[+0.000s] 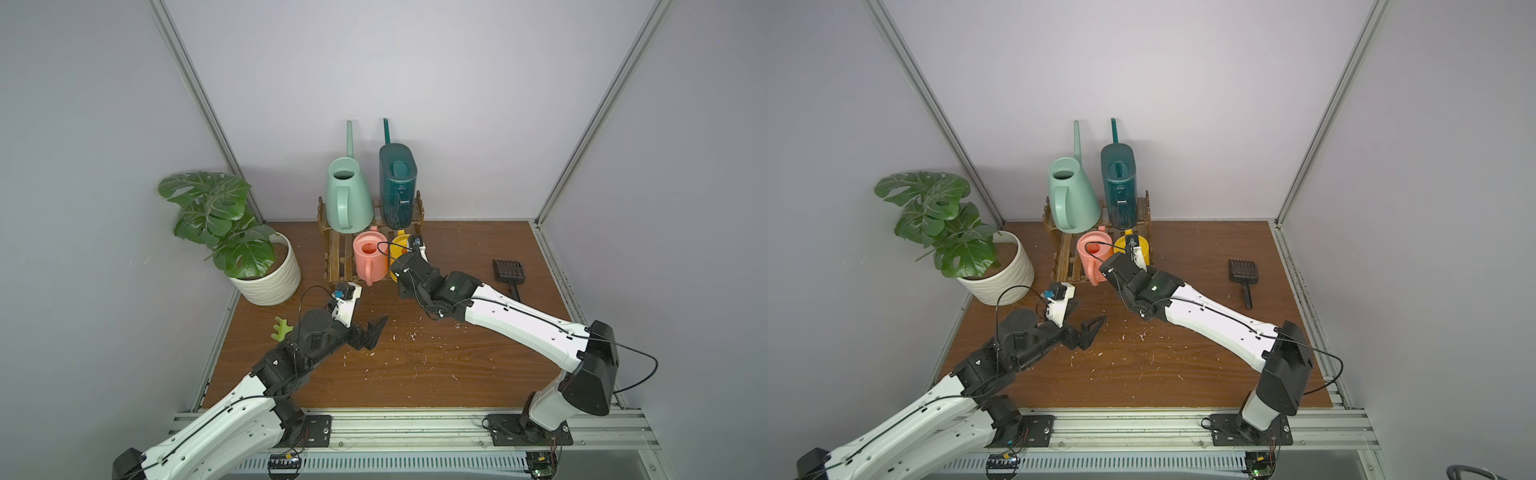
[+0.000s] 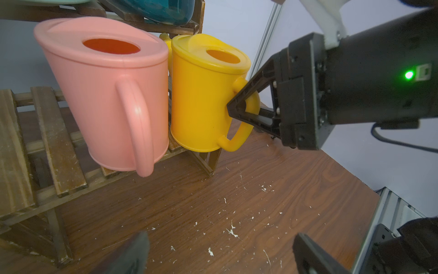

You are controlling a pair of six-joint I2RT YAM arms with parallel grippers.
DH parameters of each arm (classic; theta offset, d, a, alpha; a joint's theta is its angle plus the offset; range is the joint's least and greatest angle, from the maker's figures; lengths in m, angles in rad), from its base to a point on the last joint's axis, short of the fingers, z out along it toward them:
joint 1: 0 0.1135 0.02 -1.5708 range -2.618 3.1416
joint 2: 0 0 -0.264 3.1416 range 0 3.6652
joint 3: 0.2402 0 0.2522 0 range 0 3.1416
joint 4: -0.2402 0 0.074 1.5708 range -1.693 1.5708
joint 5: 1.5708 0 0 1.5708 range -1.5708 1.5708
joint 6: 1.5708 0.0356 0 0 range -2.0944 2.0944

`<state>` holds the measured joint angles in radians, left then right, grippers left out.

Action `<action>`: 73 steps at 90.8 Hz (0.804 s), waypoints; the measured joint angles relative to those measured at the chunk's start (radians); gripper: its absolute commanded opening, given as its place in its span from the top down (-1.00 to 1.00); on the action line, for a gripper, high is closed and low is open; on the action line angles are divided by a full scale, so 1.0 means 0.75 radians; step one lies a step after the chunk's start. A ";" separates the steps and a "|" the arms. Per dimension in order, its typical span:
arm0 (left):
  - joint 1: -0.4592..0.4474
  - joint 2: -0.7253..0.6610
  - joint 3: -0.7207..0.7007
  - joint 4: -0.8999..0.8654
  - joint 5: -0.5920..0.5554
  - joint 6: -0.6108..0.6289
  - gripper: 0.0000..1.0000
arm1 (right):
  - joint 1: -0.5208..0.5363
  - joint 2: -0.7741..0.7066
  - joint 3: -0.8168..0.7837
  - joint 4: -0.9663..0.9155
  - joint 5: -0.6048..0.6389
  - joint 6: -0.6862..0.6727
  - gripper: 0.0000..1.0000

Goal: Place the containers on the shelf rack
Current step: 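Place the container on the shelf.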

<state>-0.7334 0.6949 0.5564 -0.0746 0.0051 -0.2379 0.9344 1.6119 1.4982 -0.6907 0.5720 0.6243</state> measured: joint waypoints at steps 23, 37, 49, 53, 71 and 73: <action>0.000 -0.008 0.000 -0.009 -0.008 0.001 -0.95 | -0.009 0.001 -0.004 0.033 -0.019 -0.032 1.00; 0.000 -0.008 0.000 -0.010 -0.008 0.001 -0.94 | -0.011 0.001 -0.012 0.054 -0.019 -0.050 1.00; 0.000 -0.007 0.000 -0.010 -0.008 0.001 -0.95 | -0.013 0.001 -0.017 0.066 -0.015 -0.055 1.00; 0.000 -0.007 0.000 -0.010 -0.008 0.001 -0.94 | -0.014 0.001 -0.017 0.067 -0.015 -0.056 1.00; 0.000 -0.006 0.000 -0.010 -0.008 0.001 -0.94 | -0.016 -0.003 -0.020 0.073 -0.025 -0.070 1.00; 0.000 -0.006 0.000 -0.010 -0.008 0.001 -0.94 | -0.017 -0.005 -0.022 0.074 -0.026 -0.072 1.00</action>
<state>-0.7334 0.6903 0.5564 -0.0822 -0.0010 -0.2371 0.9218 1.6085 1.4815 -0.6350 0.5526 0.5705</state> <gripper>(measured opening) 0.972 0.163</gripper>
